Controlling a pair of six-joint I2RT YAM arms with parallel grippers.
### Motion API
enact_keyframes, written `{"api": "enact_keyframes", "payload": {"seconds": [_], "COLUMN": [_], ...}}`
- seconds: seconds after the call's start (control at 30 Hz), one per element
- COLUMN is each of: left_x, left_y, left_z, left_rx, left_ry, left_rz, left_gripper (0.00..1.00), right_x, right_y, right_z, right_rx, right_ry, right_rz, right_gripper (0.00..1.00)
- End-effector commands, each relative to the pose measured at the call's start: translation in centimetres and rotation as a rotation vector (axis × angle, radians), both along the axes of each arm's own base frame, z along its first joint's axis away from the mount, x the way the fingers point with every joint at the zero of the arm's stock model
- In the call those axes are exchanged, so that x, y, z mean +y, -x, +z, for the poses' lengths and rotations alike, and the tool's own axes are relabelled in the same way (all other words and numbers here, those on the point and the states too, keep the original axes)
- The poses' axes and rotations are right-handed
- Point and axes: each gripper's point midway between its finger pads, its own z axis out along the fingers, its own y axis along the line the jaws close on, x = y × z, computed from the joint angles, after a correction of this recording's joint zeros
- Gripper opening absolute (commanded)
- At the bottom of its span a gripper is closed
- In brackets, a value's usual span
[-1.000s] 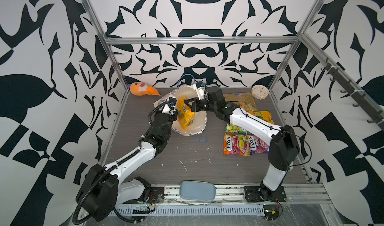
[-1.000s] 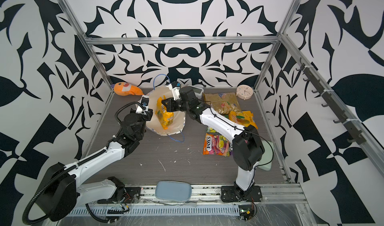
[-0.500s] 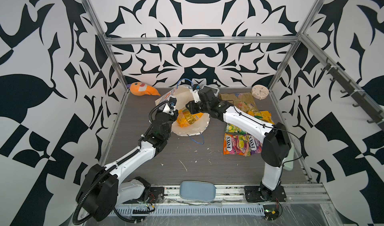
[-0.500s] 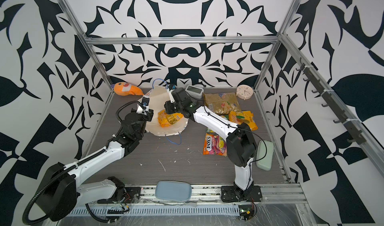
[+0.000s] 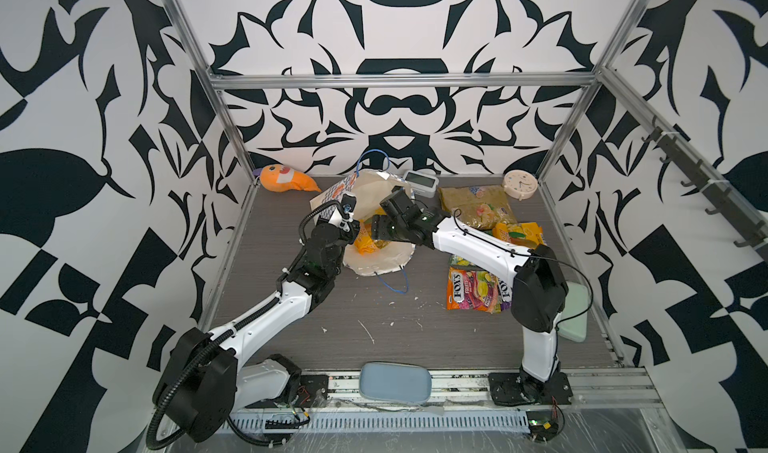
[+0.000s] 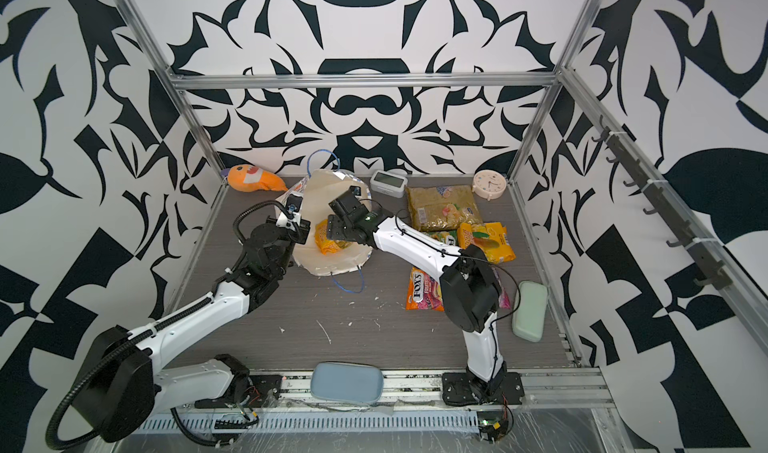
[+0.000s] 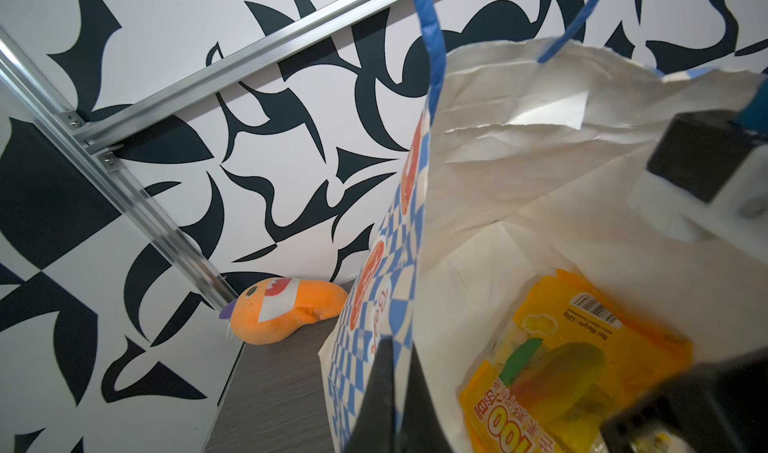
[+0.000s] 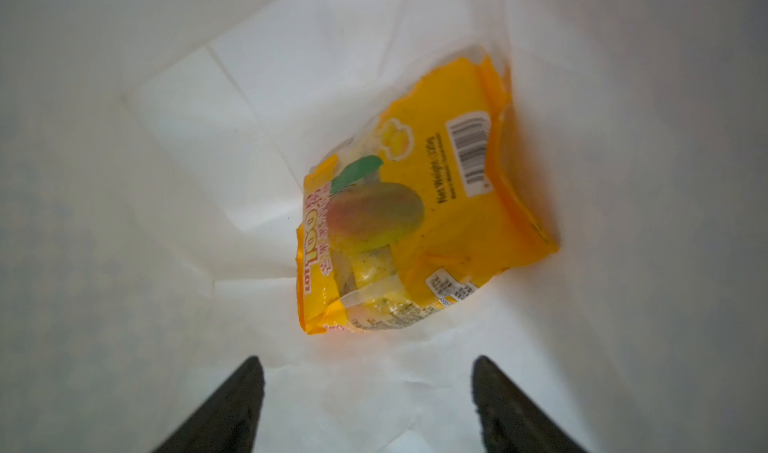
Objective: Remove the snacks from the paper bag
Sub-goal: 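Lift the yellow pack up inside the bag with the right gripper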
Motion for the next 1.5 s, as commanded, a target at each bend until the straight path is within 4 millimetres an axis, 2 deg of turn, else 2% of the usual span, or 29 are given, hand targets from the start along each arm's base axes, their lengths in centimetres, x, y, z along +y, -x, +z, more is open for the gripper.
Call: {"api": "enact_keyframes", "payload": {"seconds": [0.0,0.3,0.53,0.6,0.73,0.83,1.1,1.3,1.47], "left_x": [-0.4,-0.8,-1.4,-1.6,-1.5,-1.3,-0.9,-0.8,0.1], "left_y": [0.2,0.8,0.9,0.9,1.0,1.2,1.3,0.9,0.3], "left_z": [1.2,0.7,0.8,0.8,1.0,1.0,1.1,0.7,0.7], "left_rx": [-0.022,-0.006,-0.009,-0.007,-0.011,-0.011,-0.014,0.003,0.021], "left_ry": [0.042,0.066,0.072,0.069,0.068,0.066,0.059,0.053,0.053], "left_rz": [-0.030,-0.073,-0.107,-0.114,-0.115,-0.113,-0.097,-0.076,-0.010], "left_gripper": [0.00,0.00,0.00,0.00,0.00,0.00,0.00,0.00,0.00], "right_x": [0.3,0.8,1.4,2.1,2.4,2.3,2.3,2.6,3.0], "right_y": [-1.4,-3.4,-6.7,-7.4,-8.7,-9.7,-10.3,-9.5,-8.5], "right_z": [0.0,-3.3,-5.4,-6.1,-6.9,-6.4,-2.4,0.9,4.5], "right_rx": [0.036,0.095,0.024,0.022,-0.015,-0.054,-0.148,-0.189,-0.248], "right_ry": [-0.108,-0.182,-0.207,-0.265,-0.304,-0.313,-0.333,-0.356,-0.388], "right_rz": [-0.110,-0.250,-0.360,-0.380,-0.418,-0.432,-0.374,-0.293,-0.196], "right_gripper": [0.92,0.91,0.91,0.87,0.68,0.50,0.27,0.23,0.22]}}
